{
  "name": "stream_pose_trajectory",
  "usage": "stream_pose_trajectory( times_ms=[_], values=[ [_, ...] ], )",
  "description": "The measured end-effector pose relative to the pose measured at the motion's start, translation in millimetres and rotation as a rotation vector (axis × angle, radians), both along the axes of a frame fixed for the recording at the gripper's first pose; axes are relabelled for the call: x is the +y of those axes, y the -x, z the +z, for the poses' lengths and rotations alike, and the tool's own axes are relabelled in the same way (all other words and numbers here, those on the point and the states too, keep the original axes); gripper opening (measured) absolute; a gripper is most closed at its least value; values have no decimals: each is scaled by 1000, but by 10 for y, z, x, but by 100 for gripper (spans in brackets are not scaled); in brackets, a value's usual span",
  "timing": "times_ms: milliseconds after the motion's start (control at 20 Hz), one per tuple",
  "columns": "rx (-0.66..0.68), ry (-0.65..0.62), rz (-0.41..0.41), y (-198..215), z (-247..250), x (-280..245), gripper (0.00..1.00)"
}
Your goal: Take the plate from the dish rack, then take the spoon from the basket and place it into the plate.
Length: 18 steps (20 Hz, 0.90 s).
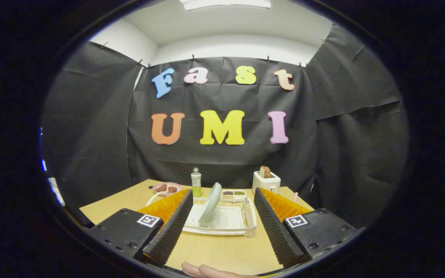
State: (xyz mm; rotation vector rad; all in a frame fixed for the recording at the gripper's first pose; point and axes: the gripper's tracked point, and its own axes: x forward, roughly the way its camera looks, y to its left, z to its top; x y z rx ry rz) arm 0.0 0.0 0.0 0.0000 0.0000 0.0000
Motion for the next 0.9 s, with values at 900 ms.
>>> stream_pose_trajectory(
  times_ms=[900],
  values=[
    [49,74,-43,-524,-33,116,100]
  ],
)
